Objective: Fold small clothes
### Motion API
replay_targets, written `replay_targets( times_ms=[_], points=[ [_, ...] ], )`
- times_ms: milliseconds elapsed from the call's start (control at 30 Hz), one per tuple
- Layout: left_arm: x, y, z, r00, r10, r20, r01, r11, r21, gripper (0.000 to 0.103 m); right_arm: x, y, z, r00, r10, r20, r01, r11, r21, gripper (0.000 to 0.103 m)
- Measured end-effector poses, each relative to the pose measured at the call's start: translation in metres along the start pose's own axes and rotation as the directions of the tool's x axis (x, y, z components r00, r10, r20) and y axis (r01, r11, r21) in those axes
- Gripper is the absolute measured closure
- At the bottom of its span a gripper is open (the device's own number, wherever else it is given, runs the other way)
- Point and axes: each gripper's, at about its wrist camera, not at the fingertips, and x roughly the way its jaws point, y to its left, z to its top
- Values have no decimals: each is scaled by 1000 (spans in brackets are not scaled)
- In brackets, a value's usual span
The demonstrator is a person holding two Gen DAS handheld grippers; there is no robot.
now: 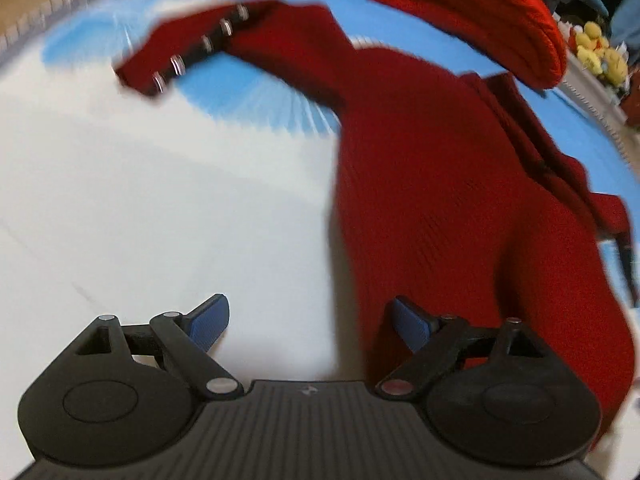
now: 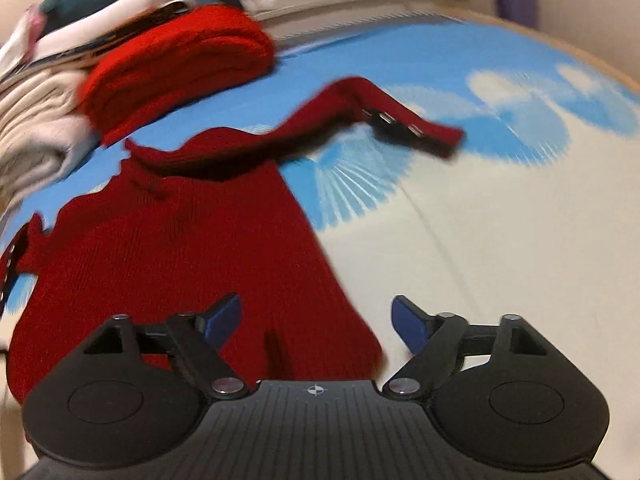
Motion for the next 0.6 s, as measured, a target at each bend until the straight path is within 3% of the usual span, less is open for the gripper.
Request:
replay_targets(
  times_ms=[67, 133, 233, 267, 300, 367, 400, 500, 600],
  points=[
    [0, -12, -5, 998, -61, 25, 60, 997, 48, 12, 9, -2, -4, 999, 34, -26, -33, 998, 56, 15],
    [4, -21, -10, 996, -71, 48, 68, 995, 79, 11, 19, -2, -11, 999, 23, -47, -17, 993, 116, 15],
    [25, -31, -20, 989, -148, -16, 149, 986, 77, 2, 33, 17, -30, 997, 37, -73, -31, 997, 77, 21],
    [32, -35, -23, 988, -151, -34, 153, 985, 81, 5, 35, 21, -31, 998, 8, -58, -5, 999, 51, 42],
    [35, -38, -24, 992, -128, -20, 129, 988, 86, 10, 34, 26, -30, 999, -12, -44, 13, 1000, 22, 69],
    [25, -44, -24, 991, -132, 6, 131, 988, 87, 63, 21, 30, -21, 999, 47, -27, -46, 998, 39, 84],
    [14, -43, -24, 990, -142, 13, 140, 988, 70, 72, 7, 31, -18, 997, 71, 6, -71, 996, 48, 84],
    [-38, -29, -20, 980, -197, 31, 194, 977, 89, 79, -48, 30, -10, 979, 143, 145, -151, 988, 45, 86],
    [-95, -5, -23, 965, -255, 56, 247, 962, 119, 79, -102, 8, -10, 939, 232, 255, -281, 944, 176, 86]
  ],
)
